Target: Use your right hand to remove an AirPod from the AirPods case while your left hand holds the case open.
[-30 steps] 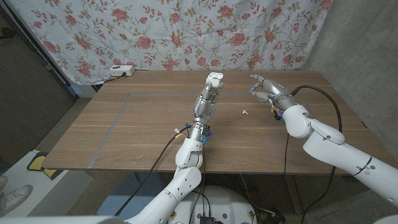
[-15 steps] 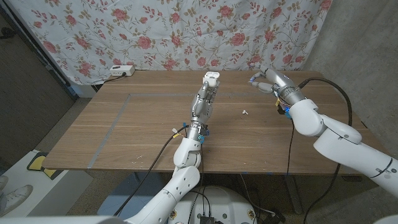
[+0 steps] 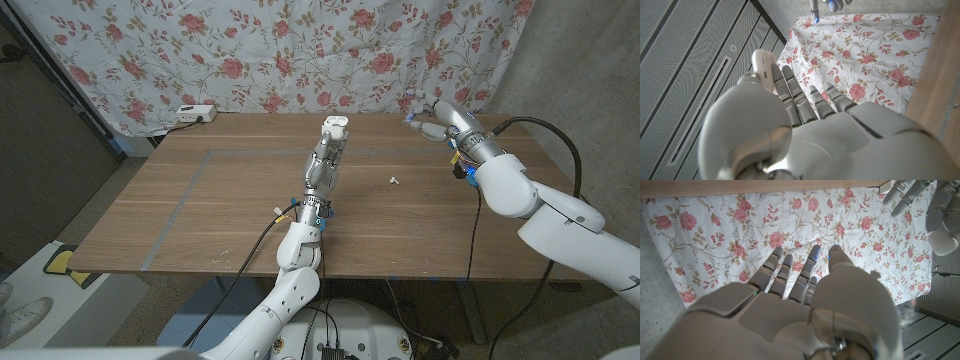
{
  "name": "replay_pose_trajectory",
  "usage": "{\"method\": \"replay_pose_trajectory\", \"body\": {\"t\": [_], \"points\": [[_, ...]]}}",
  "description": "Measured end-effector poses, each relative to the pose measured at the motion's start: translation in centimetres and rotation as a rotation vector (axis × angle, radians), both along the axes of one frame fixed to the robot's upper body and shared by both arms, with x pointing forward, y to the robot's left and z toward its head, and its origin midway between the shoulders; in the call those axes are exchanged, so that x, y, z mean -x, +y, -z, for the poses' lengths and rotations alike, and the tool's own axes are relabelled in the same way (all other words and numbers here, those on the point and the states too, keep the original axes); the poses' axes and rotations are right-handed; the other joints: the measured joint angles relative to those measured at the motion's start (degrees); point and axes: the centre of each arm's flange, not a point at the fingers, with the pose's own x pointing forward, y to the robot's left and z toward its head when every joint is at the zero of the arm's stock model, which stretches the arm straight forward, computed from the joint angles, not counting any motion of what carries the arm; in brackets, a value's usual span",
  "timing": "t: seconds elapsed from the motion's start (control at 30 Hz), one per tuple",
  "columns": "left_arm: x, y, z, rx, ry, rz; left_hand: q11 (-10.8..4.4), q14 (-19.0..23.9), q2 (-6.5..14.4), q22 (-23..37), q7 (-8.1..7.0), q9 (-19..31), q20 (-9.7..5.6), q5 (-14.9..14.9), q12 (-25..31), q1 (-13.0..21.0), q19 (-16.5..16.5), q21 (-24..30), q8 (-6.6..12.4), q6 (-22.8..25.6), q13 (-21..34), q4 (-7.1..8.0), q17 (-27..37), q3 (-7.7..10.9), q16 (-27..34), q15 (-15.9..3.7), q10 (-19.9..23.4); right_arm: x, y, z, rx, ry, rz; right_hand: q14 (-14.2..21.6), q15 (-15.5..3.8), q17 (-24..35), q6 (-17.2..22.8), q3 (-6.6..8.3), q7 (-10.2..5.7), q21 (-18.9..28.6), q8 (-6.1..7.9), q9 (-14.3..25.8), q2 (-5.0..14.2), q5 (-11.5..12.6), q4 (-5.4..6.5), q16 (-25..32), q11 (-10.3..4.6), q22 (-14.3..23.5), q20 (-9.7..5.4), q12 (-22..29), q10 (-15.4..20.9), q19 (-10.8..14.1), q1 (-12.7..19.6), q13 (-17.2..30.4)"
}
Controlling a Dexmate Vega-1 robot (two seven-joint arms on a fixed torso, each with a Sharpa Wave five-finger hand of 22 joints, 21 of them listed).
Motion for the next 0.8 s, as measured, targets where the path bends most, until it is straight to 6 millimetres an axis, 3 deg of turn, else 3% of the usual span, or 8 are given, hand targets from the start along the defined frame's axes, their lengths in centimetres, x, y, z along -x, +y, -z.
{"method": "replay_pose_trajectory", "body": {"t": [0.27, 0.8], "points": [[-0.1, 0.0, 0.1, -0.002, 0.004, -0.001, 0.01, 0.00, -0.01, 0.00, 0.00, 0.00, 0.00, 0.00, 0.00, 0.00, 0.00, 0.00, 0.00, 0.00, 0.00, 0.00, -0.01, 0.00, 0.00, 0.00, -0.01, 1.5, 0.4, -0.4, -0.008, -0.007, -0.036, 0.00, 0.00, -0.27, 0.00, 0.00, 0.00, -0.45, 0.00, 0.00, 0.00, 0.00, 0.00, 0.22, 0.00, 0.00, 1.57, -0.43, 0.00, -1.58, 0.00, -0.40], [-0.8, -0.3, 0.5, -0.005, 0.029, 0.004, 0.31, 0.00, -0.20, 0.01, 0.00, 0.00, -0.31, -0.01, 0.00, 0.37, -0.31, 0.00, 0.03, 0.00, 0.03, -0.16, -0.01, -0.32, 0.00, 0.00, 0.29, 4.1, 2.6, -1.4, 0.005, 0.018, -0.149, 0.00, 0.00, -0.53, 0.00, 0.09, 0.00, -0.79, 0.00, -0.29, 0.00, 0.00, -0.42, 0.22, -0.30, 0.00, 2.14, -1.18, 0.30, -2.15, 0.00, -0.67]]}}
